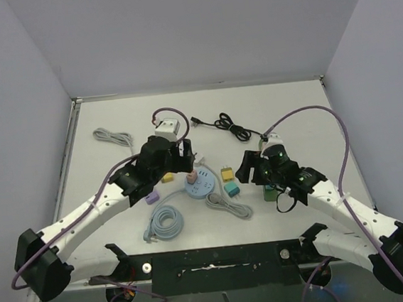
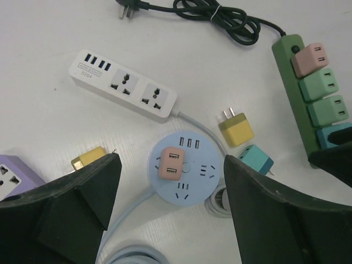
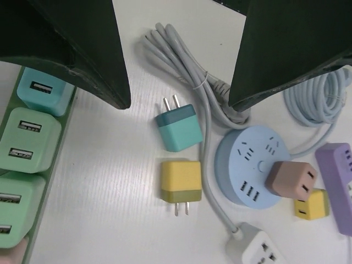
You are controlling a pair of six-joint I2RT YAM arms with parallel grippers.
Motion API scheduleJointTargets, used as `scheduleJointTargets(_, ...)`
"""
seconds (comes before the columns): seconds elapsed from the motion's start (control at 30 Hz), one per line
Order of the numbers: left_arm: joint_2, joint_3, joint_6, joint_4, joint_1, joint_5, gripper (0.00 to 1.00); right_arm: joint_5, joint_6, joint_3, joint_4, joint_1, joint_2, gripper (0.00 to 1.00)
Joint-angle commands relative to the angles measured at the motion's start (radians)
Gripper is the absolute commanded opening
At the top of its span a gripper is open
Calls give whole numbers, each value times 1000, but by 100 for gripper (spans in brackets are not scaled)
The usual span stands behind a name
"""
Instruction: Insert the plug
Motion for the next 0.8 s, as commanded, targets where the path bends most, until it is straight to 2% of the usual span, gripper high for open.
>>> scheduleJointTargets(0.0, -138, -58, -71, 39, 28, -17, 74, 32, -40, 83, -36, -7, 96, 73)
scheduleJointTargets(0.13, -255, -76, -252, -39, 142, 60, 74, 54, -52, 153, -48, 1, 231, 74)
scheduleJointTargets(0.3, -411, -208, -252, 68, 264, 299, 75, 120, -64, 268, -48, 28, 407, 73)
scheduleJointTargets(0.43, -461, -276, -232, 87, 276, 340, 75, 235, -72, 365, -86, 52, 545, 71)
scheduleJointTargets(0.63, -468, -332, -184, 112, 277, 375, 75, 202, -116, 474, -99, 71, 696, 70)
scheduleJointTargets(0.77, -459, -343, -163, 126, 277, 378, 75, 220, -64, 537, -150, 82, 774, 70)
